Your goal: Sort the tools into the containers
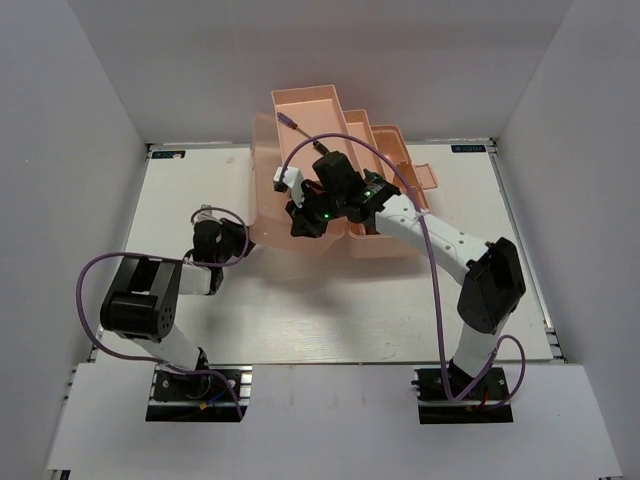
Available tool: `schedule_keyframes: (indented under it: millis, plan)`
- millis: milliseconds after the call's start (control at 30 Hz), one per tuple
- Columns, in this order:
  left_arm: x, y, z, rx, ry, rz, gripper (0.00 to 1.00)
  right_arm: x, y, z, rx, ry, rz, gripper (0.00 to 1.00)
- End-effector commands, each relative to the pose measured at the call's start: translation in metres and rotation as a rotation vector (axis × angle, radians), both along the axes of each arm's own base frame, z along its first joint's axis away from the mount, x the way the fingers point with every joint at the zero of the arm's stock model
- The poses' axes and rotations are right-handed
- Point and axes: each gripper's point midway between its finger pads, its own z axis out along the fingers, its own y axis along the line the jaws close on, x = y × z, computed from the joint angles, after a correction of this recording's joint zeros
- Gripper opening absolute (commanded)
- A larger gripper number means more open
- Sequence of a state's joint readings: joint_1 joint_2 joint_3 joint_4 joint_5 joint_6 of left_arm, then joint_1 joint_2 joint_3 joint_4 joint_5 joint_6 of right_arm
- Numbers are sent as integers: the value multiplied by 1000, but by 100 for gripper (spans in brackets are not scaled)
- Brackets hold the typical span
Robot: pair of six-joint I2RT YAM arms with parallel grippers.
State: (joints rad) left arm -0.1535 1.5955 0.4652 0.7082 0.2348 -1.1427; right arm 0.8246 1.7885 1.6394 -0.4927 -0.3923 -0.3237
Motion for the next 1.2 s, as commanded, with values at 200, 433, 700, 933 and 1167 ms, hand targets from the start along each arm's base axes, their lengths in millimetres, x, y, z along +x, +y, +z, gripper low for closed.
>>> schedule_keyframes:
  millis: [200, 433, 700, 933, 1167]
  plan:
    - [27, -6, 17, -169, -55, -74, 17, -36, 1, 58, 238, 133, 101, 0]
    - [51, -25, 54, -209, -179, -227, 26, -38, 1, 45, 226, 150, 108, 0]
    - [51, -34, 60, -202, -192, -307, 39, -38, -1, 32, 196, 141, 113, 29]
    - [54, -37, 62, -208, -189, -334, 42, -54, -9, 44, 191, 120, 200, 72]
    - [59, -39, 63, -211, -179, -342, 42, -60, -26, 49, 134, 69, 181, 62]
